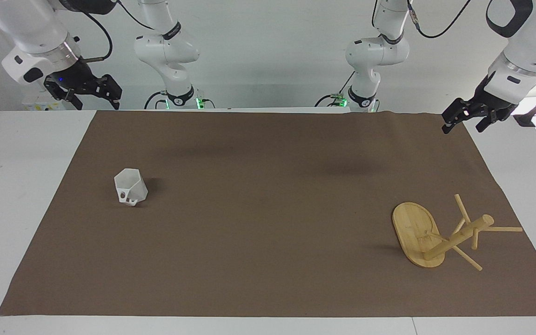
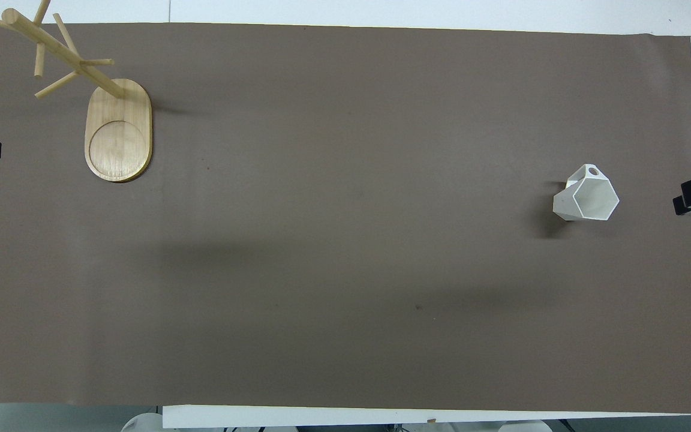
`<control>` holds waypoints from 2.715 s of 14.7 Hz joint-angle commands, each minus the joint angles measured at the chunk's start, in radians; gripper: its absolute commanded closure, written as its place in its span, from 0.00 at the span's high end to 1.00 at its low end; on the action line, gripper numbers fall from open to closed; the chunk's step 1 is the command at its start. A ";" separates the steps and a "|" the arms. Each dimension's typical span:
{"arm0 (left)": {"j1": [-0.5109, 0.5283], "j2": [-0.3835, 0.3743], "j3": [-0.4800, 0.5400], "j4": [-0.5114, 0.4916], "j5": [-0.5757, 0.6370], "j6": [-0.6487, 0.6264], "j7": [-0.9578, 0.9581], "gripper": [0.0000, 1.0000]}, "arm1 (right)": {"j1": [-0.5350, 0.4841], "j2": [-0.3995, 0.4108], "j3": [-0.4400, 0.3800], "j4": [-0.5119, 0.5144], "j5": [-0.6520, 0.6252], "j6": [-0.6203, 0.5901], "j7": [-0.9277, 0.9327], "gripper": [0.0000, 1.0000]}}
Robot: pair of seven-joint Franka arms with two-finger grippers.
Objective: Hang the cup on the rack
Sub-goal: 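Move the right gripper toward the white hexagonal mug, then close the right gripper on the white mug's rim and lift it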
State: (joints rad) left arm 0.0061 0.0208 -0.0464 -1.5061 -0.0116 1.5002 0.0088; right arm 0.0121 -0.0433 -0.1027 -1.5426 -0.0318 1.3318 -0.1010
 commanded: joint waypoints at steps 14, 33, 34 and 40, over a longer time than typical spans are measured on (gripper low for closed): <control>0.002 -0.007 0.002 -0.005 0.001 -0.011 0.003 1.00 | -0.071 -0.006 -0.005 -0.040 0.047 0.099 -0.570 1.00; 0.002 -0.007 0.002 -0.005 0.001 -0.011 0.003 1.00 | -0.594 0.724 0.006 0.027 0.978 -0.020 -2.171 1.00; 0.002 -0.007 0.002 -0.005 0.001 -0.011 0.003 1.00 | -0.587 0.747 0.006 0.024 0.995 -0.017 -2.200 1.00; -0.003 -0.007 0.002 -0.005 0.001 -0.009 0.002 1.00 | -0.540 0.732 0.006 -0.080 1.027 0.000 -2.352 1.00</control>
State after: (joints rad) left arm 0.0060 0.0208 -0.0468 -1.5061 -0.0116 1.4995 0.0088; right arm -0.5360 0.7163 -0.0964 -1.5709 0.9685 1.3302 -2.4136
